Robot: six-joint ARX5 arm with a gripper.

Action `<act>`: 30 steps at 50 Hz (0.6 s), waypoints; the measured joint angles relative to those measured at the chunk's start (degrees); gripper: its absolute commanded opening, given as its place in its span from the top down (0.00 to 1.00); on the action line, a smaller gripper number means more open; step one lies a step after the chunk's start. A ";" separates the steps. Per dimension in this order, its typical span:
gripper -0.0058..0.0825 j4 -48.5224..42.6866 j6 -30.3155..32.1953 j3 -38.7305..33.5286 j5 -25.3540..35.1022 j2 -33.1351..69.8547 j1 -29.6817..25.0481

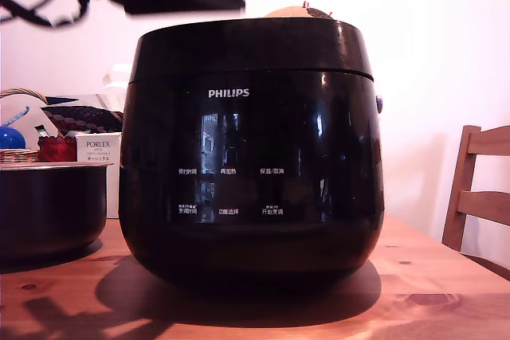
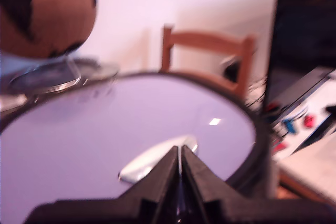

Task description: Open the rice cooker by pressing the large metal button on the top of its lid with medium force

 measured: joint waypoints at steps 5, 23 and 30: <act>0.96 -1.40 0.11 2.08 -3.48 1.18 -0.50; 0.96 -9.22 0.11 6.49 -5.14 2.40 -0.52; 0.96 -10.84 -0.07 7.23 -5.14 2.40 -0.90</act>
